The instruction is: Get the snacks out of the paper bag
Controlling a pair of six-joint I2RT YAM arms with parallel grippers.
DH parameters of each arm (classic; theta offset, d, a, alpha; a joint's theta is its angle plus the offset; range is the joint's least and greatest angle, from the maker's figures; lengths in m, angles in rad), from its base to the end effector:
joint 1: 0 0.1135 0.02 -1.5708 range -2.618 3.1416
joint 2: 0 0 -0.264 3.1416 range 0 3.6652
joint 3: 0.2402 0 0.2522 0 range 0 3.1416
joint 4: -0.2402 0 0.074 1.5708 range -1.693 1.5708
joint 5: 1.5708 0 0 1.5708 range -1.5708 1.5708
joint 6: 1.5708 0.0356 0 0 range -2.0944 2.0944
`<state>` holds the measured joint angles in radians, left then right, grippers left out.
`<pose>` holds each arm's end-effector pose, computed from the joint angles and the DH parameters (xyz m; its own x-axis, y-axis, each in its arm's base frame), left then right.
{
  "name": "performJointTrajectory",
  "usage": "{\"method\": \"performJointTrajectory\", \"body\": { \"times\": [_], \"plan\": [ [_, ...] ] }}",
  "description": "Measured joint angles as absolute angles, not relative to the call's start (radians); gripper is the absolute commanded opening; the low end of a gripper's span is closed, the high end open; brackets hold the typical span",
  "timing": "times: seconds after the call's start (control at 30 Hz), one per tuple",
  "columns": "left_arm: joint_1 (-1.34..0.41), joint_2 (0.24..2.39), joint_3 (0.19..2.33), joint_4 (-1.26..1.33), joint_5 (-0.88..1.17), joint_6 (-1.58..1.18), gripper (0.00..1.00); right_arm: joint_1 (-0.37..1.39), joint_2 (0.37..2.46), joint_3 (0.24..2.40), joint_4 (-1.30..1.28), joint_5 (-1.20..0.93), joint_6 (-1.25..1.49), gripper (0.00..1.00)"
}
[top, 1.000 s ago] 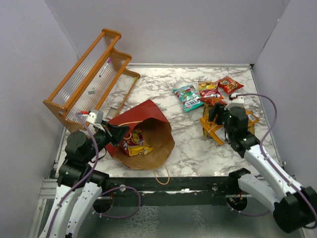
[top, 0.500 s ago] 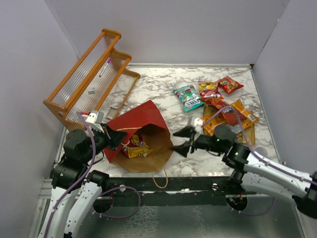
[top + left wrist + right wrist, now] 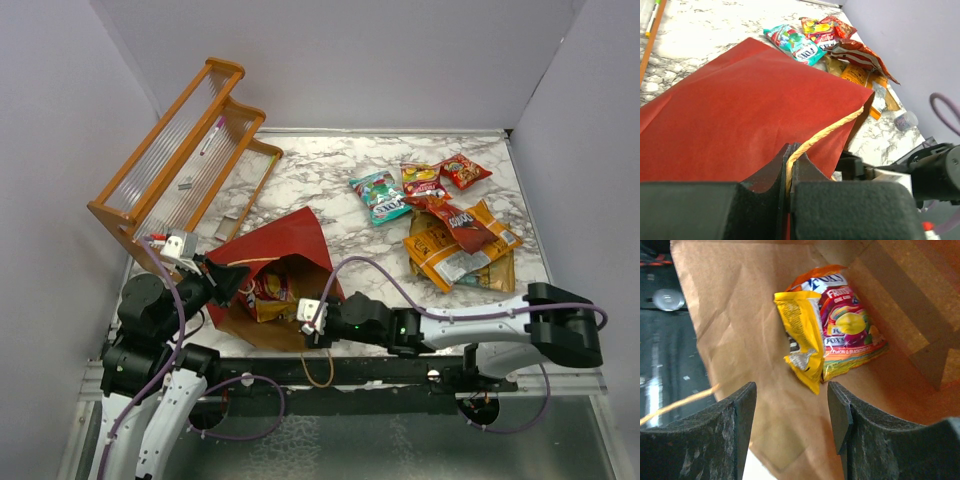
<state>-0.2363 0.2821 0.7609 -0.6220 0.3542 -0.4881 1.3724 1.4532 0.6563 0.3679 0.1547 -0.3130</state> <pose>0.0579 -0.0266 0.3378 -0.3820 -0.3604 -0.8510 0.4237 0.7501 -0.5079 0.0650 0.2954 0.1970 0.2118 -0.4903 -0.8455 -0.9206 0.1904 -0.3410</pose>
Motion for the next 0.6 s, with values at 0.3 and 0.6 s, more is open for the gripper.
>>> {"method": "performJointTrajectory", "body": {
  "times": [0.3,0.6],
  "plan": [
    [-0.222,0.285,0.76,-0.622,0.356,-0.488,0.0,1.378,1.726,0.715,0.558,0.321,-0.403,0.65],
    [-0.222,0.289,0.757,-0.622,0.356,-0.488,0.0,1.38,1.83,0.734,0.679,0.434,-0.454,0.66]
  ]
}}
